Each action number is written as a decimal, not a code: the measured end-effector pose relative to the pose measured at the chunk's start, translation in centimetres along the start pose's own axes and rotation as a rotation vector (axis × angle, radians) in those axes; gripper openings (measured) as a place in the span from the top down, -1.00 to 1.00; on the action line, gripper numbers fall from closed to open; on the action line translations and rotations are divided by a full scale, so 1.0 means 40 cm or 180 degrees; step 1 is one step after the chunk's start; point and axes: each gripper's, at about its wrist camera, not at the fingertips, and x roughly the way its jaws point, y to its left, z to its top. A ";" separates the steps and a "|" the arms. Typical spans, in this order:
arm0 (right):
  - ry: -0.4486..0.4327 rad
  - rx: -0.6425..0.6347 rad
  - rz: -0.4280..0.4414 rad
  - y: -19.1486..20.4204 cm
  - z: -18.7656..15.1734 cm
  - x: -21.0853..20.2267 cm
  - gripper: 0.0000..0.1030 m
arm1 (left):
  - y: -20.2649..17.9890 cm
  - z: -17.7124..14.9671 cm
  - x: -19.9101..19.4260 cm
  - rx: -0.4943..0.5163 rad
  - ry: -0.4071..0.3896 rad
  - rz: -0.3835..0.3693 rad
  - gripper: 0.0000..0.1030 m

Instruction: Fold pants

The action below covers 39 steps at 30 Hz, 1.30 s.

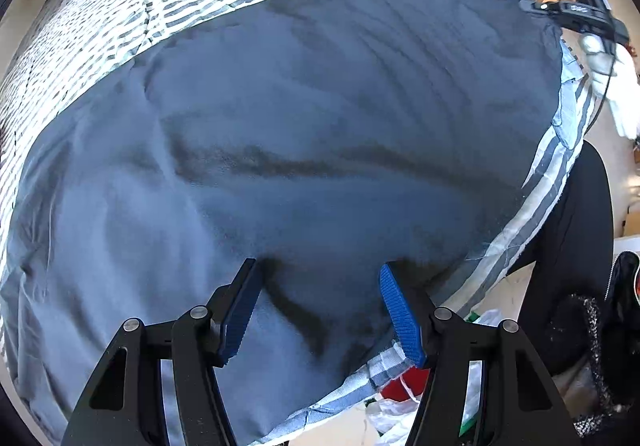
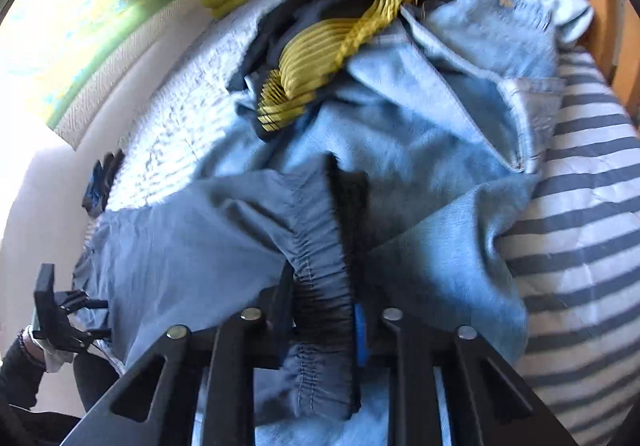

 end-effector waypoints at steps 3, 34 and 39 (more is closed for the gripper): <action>-0.0197 0.0048 -0.0003 0.035 -0.002 -0.063 0.78 | -0.003 -0.005 -0.007 -0.0032 -0.0046 -0.0064 -0.26; 0.0009 -0.0097 -0.0038 0.540 0.094 -0.159 0.81 | 0.324 -0.236 -0.238 -0.1114 -0.1014 -0.0035 -0.25; 0.0091 -0.0415 0.0268 0.799 0.081 -0.098 0.81 | 0.459 -0.383 -0.296 -0.1472 -0.1227 0.0082 -0.25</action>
